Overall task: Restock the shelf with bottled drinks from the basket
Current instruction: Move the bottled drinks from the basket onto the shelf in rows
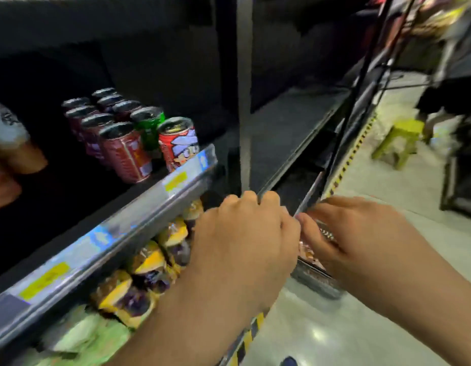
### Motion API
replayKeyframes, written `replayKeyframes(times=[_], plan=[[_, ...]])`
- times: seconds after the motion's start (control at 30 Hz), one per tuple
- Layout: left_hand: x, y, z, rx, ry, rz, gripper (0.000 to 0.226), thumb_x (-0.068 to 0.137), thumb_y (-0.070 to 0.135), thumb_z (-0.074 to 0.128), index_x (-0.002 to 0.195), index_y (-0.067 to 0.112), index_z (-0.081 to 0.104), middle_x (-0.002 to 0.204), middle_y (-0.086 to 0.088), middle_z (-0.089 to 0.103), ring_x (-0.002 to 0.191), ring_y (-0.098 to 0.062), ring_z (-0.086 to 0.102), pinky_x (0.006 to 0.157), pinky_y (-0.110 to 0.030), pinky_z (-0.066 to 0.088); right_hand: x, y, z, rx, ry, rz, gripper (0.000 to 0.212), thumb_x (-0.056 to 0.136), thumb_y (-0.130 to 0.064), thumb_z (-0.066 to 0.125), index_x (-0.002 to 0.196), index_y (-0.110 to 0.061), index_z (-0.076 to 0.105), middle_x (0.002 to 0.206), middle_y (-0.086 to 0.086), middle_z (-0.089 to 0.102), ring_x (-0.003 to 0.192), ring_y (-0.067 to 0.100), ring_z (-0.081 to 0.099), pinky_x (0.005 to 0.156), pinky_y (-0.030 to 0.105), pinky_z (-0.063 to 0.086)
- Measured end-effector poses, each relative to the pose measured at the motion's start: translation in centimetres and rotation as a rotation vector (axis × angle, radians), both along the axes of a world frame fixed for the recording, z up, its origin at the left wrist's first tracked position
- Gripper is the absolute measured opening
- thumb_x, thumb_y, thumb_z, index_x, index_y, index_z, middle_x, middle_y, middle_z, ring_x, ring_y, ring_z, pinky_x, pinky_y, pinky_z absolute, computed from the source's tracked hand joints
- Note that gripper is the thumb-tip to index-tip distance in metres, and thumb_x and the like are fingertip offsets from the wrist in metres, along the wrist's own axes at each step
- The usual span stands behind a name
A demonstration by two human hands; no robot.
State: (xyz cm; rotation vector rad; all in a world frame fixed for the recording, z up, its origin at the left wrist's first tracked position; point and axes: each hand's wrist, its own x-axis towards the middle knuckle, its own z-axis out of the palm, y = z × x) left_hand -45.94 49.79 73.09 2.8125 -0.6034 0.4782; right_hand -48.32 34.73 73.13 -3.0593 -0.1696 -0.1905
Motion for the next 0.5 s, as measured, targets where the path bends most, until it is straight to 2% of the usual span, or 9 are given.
replayKeyframes(times=[0.1,0.13,0.2,0.23,0.3,0.33,0.5], plan=[[2.4,-5.9,-3.4,0.135,-0.006,-0.222,0.024,0.066,0.023,0.068,0.058,0.022,0.046,0.055,0.001,0.046,0.045,-0.024,0.051,0.042,-0.028,0.02,-0.6,-5.9,-2.8,-0.085,0.114,-0.193,0.056,0.093,-0.055,0.008,0.096,-0.03,0.058,0.096,-0.008,0.059,0.096,0.016,0.06,0.071,0.031,0.046],[3.2,-7.8,-4.8,0.198,0.028,-0.277,0.026,0.061,0.018,0.072,0.056,0.02,0.046,0.055,-0.001,0.047,0.044,-0.025,0.049,0.043,-0.027,0.018,-0.6,-7.8,-3.9,-0.074,0.149,-0.25,0.052,0.095,-0.054,0.011,0.098,-0.03,0.057,0.1,-0.008,0.06,0.099,0.016,0.06,0.071,0.032,0.044],[5.0,-11.9,-7.5,0.33,0.17,-0.372,0.02,0.072,0.019,0.062,0.066,0.022,0.043,0.068,-0.004,0.054,0.056,-0.028,0.053,0.048,-0.028,0.019,-0.2,-11.4,-6.4,-0.051,0.231,-0.343,0.047,0.099,-0.052,0.016,0.104,-0.03,0.057,0.109,-0.007,0.062,0.105,0.017,0.06,0.075,0.032,0.045],[6.2,-14.1,-9.1,0.385,0.196,-0.39,0.009,0.083,0.02,0.051,0.076,0.023,0.047,0.082,-0.004,0.058,0.07,-0.03,0.057,0.051,-0.03,0.023,0.2,-13.3,-7.8,-0.046,0.274,-0.385,0.046,0.1,-0.051,0.018,0.107,-0.03,0.058,0.111,-0.006,0.063,0.107,0.017,0.06,0.077,0.032,0.046],[9.2,-18.8,-12.4,0.422,0.284,-0.368,0.016,0.096,0.025,0.038,0.104,0.022,0.052,0.108,-0.004,0.059,0.099,-0.03,0.06,0.064,-0.035,0.03,1.9,-17.3,-11.2,-0.028,0.361,-0.46,0.045,0.101,-0.051,0.021,0.11,-0.029,0.06,0.114,-0.006,0.064,0.107,0.018,0.062,0.079,0.032,0.048],[10.8,-21.4,-13.8,0.424,0.334,-0.352,0.021,0.098,0.028,0.037,0.113,0.021,0.05,0.115,-0.003,0.06,0.106,-0.029,0.06,0.068,-0.035,0.031,3.0,-19.2,-12.9,-0.013,0.399,-0.492,0.045,0.102,-0.05,0.023,0.11,-0.028,0.06,0.113,-0.005,0.064,0.107,0.018,0.062,0.079,0.032,0.049],[20.5,-34.7,-22.1,0.512,0.599,-0.345,0.029,0.096,0.02,0.041,0.122,0.016,0.053,0.124,-0.008,0.062,0.112,-0.03,0.059,0.079,-0.036,0.038,11.2,-29.3,-21.2,0.084,0.528,-0.594,0.038,0.101,-0.046,0.031,0.12,-0.024,0.057,0.119,-0.001,0.065,0.109,0.024,0.062,0.083,0.034,0.049]])
